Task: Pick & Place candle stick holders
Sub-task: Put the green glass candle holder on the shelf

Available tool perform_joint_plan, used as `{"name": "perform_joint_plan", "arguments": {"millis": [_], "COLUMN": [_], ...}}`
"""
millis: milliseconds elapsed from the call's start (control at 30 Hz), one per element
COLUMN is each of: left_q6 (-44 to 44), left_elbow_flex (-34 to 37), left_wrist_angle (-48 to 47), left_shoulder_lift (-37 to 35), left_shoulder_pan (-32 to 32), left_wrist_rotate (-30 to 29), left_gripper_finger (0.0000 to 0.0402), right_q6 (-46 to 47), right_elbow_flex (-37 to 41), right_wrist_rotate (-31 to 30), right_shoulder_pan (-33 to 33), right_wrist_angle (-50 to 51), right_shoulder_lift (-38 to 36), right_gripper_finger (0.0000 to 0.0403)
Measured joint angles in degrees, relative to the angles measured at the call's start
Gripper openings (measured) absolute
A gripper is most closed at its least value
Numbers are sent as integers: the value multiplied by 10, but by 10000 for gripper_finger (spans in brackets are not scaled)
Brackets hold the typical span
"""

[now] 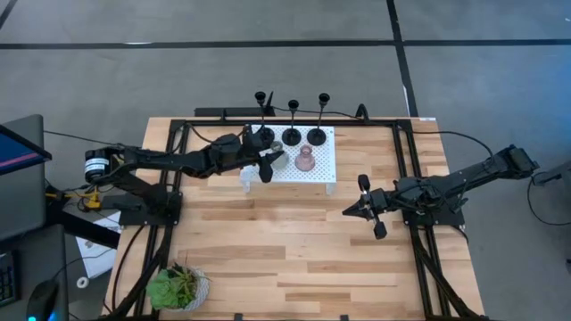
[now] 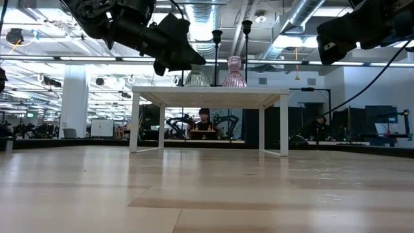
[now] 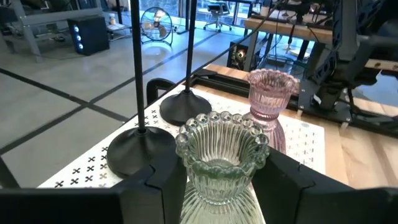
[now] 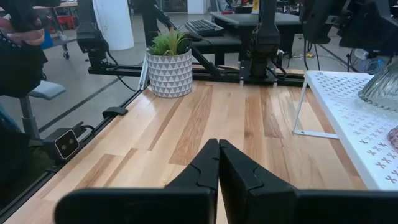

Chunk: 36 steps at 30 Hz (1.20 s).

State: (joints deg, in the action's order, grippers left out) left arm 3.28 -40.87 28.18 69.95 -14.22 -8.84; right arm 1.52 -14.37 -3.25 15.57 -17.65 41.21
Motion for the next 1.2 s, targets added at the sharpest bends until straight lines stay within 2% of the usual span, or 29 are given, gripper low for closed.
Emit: {"name": "perform_joint_plan", "arguments": {"millis": [1200], "left_q6": [52], "left_elbow_flex": [2], "left_wrist_angle": [8], "left_shoulder_lift": [15], "left_shoulder_pan": [1], "left_wrist_rotate": [8], "left_gripper_finger": [159], "right_q6": [0], "right_elbow_flex": [0], "right_wrist_rotate": [0], "right_shoulder_pan": [0], "right_wrist_angle": [5], "right_shoulder_lift": [0], "right_gripper_finger": [0]}}
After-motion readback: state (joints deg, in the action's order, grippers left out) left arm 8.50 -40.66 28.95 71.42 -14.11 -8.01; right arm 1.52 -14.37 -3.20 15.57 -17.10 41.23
